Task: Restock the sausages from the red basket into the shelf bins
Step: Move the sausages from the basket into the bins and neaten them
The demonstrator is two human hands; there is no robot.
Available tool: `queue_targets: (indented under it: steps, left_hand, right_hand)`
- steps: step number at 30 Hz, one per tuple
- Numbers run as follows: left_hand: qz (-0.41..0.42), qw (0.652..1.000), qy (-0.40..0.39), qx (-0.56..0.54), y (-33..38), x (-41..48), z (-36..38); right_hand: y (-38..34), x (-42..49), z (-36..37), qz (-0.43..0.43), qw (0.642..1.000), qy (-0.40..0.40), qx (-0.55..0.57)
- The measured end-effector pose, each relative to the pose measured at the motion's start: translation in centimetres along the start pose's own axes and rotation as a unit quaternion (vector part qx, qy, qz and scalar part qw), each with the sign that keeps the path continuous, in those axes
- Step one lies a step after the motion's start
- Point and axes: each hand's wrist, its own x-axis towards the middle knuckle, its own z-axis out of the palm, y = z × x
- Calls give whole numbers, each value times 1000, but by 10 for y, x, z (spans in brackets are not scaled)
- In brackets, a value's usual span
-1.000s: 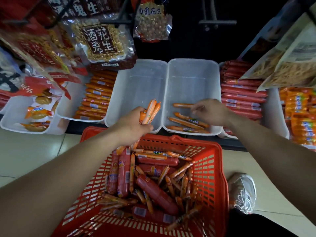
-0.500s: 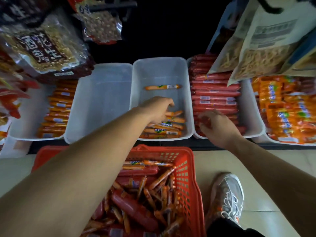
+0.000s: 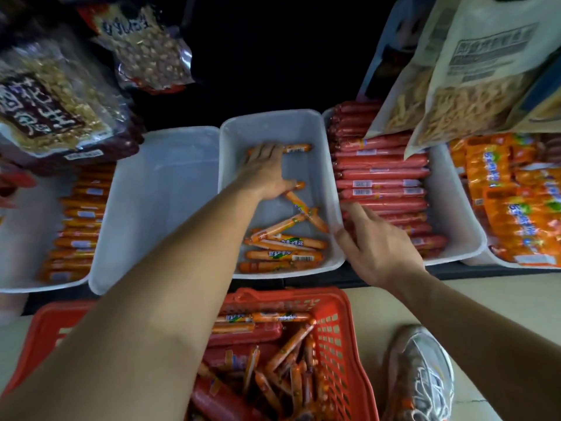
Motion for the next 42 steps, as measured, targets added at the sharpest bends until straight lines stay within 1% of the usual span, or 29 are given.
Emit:
queue_targets:
  steps: [2,5,8,11,15,17,19,22,27,29,34,39,41,42]
  left_hand:
    - [-27,999,-23,-1,-2,8,5]
    - [-34,999,-35,0,-5,10,10]
    - [-15,1000,-18,14,-7,5,10]
    - [6,998,-41,40,-4,-5,6]
    - [32,995,-77,46,-2,-25,-4]
    - [68,993,-62,67,1,-35,-7]
    - [87,993,-68,45,3,-47,-5]
    - [77,987,-133,-44,0,-63,3]
    - [105,982,-149,-46,-5,-69,0]
    - [113,984,-132,-38,-7,-71,-2]
    - [97,995,-21,25,-11,-72,-1]
    - [124,986,-21,106,-5,-74,10]
    - [111,984,-3,137,-8,-72,15]
    - [99,985,-7,139,-10,-70,18]
  right_hand:
    - [-1,0,1,4,1000,3,-6]
    - [-2,-2,0,10,1000,-4,-2]
    - [-1,-2,0,14,1000,-13,-5]
    - [-2,-2,0,19,1000,-11,-13]
    - [-4,-4,-2,17,1000,-10,-14]
    - [-3,0,-4,15,1000,-4,-17]
    - [-2,3,-7,18,1000,0,-20]
    - [-2,0,-4,26,999,-5,-20]
    - [-4,-3,-1,33,999,-9,-8]
    - [-5,-1,-3,29,1000,-6,-10]
    - [-4,0,0,27,1000,-6,-6]
    - [-2,-1,1,23,1000,-5,-4]
    - [-2,-1,0,22,1000,-3,-2]
    - [-1,-1,0,23,1000,-2,-4]
